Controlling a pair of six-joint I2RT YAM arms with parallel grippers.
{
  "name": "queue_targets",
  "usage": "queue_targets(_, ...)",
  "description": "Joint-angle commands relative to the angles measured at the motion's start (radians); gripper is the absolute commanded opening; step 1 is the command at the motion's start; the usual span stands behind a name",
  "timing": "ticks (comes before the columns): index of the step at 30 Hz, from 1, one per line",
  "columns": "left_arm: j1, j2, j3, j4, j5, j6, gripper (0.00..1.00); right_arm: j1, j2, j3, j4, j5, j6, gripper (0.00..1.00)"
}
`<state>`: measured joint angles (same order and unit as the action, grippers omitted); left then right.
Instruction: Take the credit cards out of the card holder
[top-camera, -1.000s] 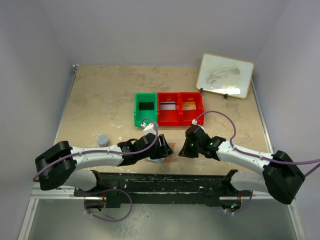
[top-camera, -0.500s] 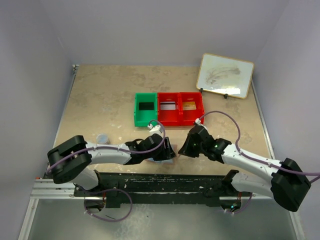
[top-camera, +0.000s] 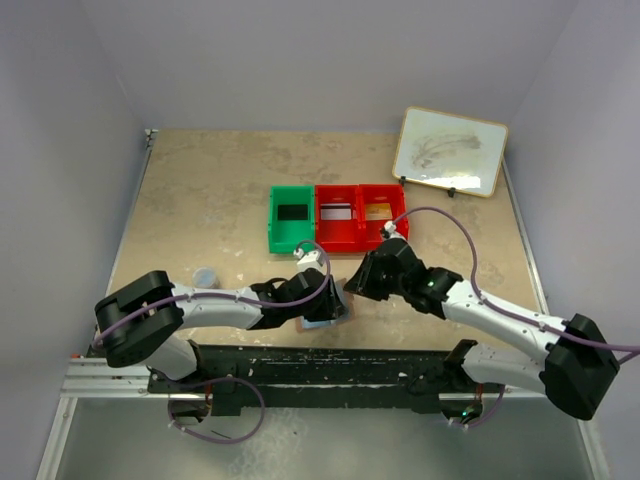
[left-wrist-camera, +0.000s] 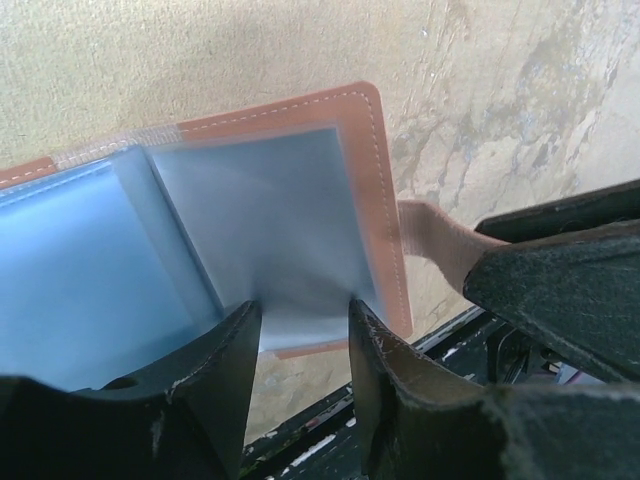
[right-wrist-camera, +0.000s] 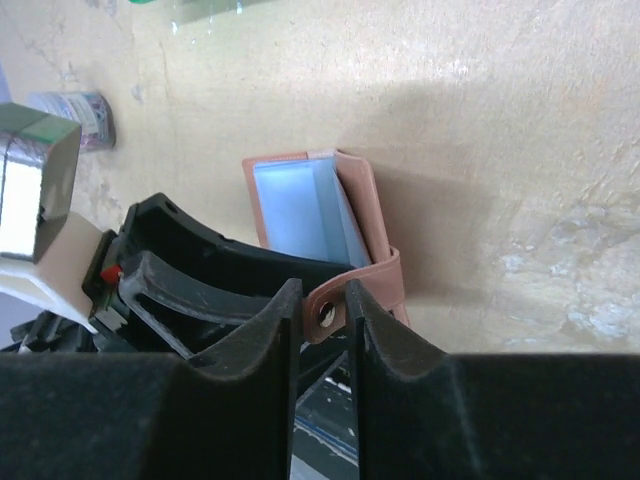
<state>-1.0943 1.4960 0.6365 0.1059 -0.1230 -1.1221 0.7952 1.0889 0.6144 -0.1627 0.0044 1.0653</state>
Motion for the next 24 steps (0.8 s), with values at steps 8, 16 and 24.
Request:
queue_targets(8,-0.004,-0.005,0.007,-0.029,-0.042,0.010,0.36,-0.002,-0.070,0.114,-0.158,0.123,0.014,0.41)
queue_targets(16,-0.004,0.001,0.018,-0.044,-0.041,0.015,0.36,-0.002,-0.156,0.075,-0.018,0.027,-0.038,0.26)
queue_targets(24,-0.004,0.013,0.021,-0.049,-0.031,0.008,0.34,-0.001,0.094,0.130,0.011,-0.049,-0.081,0.00)
